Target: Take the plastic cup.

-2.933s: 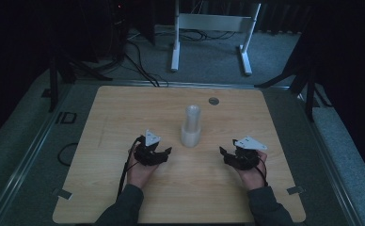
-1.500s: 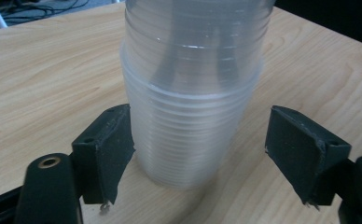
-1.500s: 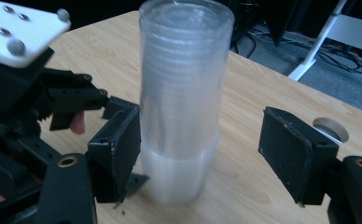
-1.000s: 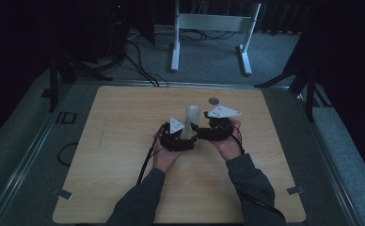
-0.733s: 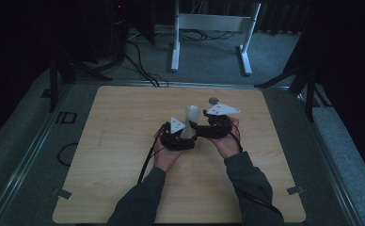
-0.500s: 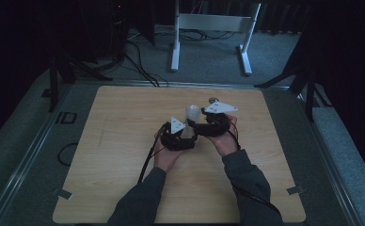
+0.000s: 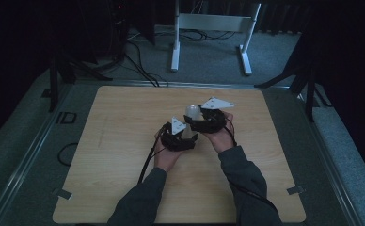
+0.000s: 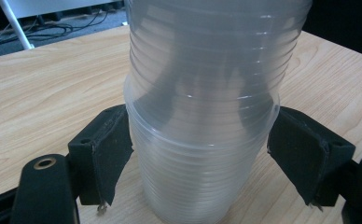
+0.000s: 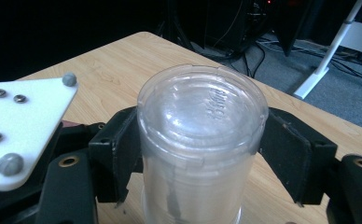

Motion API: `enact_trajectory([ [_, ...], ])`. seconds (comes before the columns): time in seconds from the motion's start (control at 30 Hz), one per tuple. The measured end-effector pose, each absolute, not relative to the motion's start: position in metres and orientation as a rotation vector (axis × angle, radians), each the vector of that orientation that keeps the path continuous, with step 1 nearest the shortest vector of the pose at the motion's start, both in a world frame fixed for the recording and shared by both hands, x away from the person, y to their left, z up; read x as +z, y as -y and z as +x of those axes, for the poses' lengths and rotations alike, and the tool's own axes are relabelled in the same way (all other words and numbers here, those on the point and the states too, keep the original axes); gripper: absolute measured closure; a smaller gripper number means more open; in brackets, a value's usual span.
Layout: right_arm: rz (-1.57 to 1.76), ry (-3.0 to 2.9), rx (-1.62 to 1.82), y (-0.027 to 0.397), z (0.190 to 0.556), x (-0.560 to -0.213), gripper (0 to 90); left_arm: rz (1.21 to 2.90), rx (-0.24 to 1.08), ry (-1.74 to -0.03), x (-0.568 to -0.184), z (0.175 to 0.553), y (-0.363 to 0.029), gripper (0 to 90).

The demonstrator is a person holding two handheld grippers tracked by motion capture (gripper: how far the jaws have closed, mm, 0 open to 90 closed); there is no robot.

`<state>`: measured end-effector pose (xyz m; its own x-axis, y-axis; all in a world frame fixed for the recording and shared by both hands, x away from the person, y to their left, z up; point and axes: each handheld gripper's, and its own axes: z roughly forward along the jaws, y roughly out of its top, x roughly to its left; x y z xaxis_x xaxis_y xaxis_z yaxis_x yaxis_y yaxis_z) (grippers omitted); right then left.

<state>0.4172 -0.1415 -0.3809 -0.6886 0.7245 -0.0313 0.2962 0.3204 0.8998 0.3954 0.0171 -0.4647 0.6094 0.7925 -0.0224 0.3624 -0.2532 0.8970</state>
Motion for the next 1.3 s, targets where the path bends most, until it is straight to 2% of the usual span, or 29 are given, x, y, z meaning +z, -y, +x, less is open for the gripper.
enact_trajectory([
  [0.07,0.903,-2.16,1.34,0.141,0.417,-0.381,33.4,1.853,0.55,-0.929,-0.465,0.395,-0.017,21.9],
  [0.1,0.898,-2.158,1.345,0.141,0.417,-0.38,36.9,1.852,0.551,-0.929,-0.465,0.395,-0.017,21.9],
  [0.2,0.888,-2.159,1.338,0.14,0.416,-0.378,38.1,1.852,0.554,-0.928,-0.465,0.395,-0.017,21.9],
  [1.3,0.832,-2.104,1.397,0.141,0.408,-0.343,40.7,1.854,0.565,-0.93,-0.467,0.394,-0.017,21.9],
])
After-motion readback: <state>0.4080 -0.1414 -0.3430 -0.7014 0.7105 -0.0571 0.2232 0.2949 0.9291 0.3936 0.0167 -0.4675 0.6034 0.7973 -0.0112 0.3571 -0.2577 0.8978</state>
